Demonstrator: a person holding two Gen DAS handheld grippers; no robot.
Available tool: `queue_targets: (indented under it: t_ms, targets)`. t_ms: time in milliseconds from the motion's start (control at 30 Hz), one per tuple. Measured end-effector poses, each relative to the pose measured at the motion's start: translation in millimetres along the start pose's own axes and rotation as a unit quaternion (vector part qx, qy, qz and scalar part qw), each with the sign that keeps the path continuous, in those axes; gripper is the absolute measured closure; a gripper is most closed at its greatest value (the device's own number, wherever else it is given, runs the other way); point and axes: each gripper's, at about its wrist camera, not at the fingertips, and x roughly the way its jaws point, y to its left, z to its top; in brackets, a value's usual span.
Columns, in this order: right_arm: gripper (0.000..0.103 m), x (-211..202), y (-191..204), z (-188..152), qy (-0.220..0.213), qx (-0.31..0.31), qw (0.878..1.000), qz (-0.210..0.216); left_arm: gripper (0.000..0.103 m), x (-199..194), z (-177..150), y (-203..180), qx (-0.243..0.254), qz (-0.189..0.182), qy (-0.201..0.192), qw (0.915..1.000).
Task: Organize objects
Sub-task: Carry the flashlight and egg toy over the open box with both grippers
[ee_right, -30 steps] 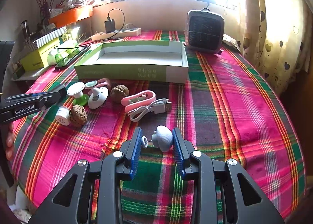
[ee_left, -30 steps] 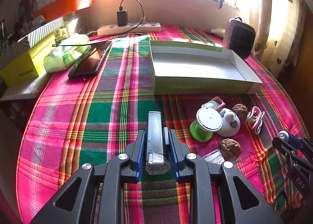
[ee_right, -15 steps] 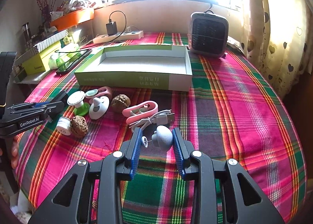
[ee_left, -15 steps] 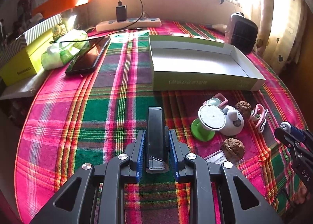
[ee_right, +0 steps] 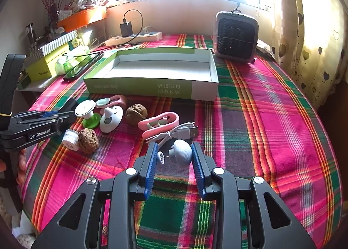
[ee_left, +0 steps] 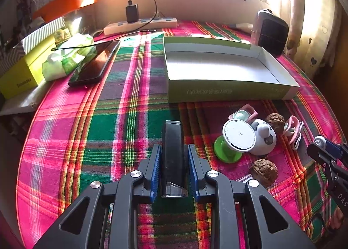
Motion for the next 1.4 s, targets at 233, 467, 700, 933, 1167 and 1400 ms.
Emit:
queue_targets:
  t_ms: [233, 467, 700, 933, 1167, 1400]
  targets:
    - [0.07, 1, 1, 5, -0.002, -0.004, 1.0, 0.002, 0.082, 0, 3, 0, -0.002, 0.003, 0.0, 1.0]
    - [0.07, 1, -1, 13, -0.008, -0.001, 1.0, 0.007, 0.082, -12, 13, -2, 0.0, -0.009, -0.01, 0.9999]
    - [0.07, -1, -1, 33, -0.019, -0.012, 1.0, 0.014, 0.082, -22, 32, -4, -0.001, -0.025, -0.027, 0.9993]
    - [0.07, 9, 0, 67, -0.026, -0.025, 0.999, 0.027, 0.082, -19, 58, -11, 0.007, -0.038, -0.037, 0.9986]
    - [0.07, 30, 1, 98, -0.018, -0.034, 0.999, 0.037, 0.082, -1, 84, -15, 0.009, -0.05, -0.028, 0.9983]
    - [0.07, 66, 0, 123, 0.003, -0.04, 0.999, 0.031, 0.082, 22, 107, -20, 0.016, -0.044, -0.021, 0.9987]
